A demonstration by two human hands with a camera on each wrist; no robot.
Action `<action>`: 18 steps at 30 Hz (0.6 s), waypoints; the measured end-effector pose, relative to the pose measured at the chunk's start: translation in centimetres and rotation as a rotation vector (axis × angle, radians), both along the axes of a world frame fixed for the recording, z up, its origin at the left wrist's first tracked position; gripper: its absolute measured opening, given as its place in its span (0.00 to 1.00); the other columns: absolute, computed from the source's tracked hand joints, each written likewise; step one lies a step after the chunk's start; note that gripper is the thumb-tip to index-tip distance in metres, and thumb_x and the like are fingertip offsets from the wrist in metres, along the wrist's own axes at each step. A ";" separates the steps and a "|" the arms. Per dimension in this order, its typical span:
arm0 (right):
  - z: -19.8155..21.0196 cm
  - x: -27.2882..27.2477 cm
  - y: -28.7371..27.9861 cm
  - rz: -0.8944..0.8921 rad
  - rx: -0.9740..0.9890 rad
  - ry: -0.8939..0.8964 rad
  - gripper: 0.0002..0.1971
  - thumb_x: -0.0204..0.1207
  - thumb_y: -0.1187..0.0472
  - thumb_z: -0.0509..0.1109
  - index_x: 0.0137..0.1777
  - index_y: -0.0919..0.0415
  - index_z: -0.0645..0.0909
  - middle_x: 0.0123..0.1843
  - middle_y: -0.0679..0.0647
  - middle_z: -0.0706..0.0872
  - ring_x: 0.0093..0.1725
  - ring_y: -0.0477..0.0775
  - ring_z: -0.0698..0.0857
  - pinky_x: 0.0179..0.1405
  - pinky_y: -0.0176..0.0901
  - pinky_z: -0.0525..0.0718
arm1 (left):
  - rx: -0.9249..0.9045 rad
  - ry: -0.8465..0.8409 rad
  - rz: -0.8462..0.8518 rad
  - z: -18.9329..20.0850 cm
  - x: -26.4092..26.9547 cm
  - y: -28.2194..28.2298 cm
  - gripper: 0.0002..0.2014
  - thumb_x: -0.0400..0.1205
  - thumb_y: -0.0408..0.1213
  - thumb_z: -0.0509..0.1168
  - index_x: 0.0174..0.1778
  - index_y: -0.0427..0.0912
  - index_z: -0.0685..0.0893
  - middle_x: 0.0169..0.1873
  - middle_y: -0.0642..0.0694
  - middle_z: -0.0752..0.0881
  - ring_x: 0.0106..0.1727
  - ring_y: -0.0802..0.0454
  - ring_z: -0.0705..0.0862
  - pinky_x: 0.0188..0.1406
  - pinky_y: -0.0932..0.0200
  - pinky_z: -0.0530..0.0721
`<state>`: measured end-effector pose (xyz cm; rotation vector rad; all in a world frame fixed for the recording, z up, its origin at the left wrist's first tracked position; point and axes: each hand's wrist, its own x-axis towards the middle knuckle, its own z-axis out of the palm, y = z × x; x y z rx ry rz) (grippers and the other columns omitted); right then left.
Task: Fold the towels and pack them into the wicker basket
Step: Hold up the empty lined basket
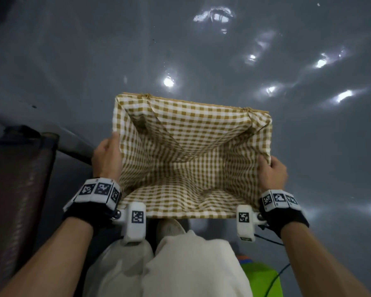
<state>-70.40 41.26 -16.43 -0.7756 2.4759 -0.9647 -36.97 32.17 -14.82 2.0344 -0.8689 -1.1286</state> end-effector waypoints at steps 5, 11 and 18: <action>-2.5 -0.2 0.0 0.045 0.026 -0.045 0.16 0.79 0.60 0.64 0.29 0.61 0.71 0.25 0.53 0.71 0.27 0.49 0.68 0.26 0.41 0.65 | 0.028 -0.044 0.007 -3.3 0.1 -0.1 0.23 0.81 0.57 0.55 0.29 0.42 0.74 0.29 0.49 0.76 0.35 0.48 0.74 0.40 0.55 0.69; -1.7 0.5 -2.0 0.147 0.210 -0.040 0.10 0.81 0.57 0.63 0.52 0.63 0.81 0.43 0.54 0.81 0.46 0.57 0.79 0.46 0.43 0.72 | 0.022 -0.244 -0.175 -3.0 0.7 -0.6 0.17 0.84 0.45 0.54 0.37 0.36 0.77 0.34 0.41 0.78 0.35 0.43 0.74 0.34 0.54 0.67; 8.4 5.4 -1.7 0.506 0.464 0.206 0.20 0.79 0.64 0.66 0.70 0.66 0.76 0.71 0.67 0.75 0.71 0.66 0.72 0.70 0.52 0.70 | 0.045 -0.121 -0.304 6.0 4.1 2.0 0.14 0.83 0.38 0.58 0.63 0.43 0.83 0.64 0.41 0.83 0.64 0.41 0.80 0.61 0.56 0.75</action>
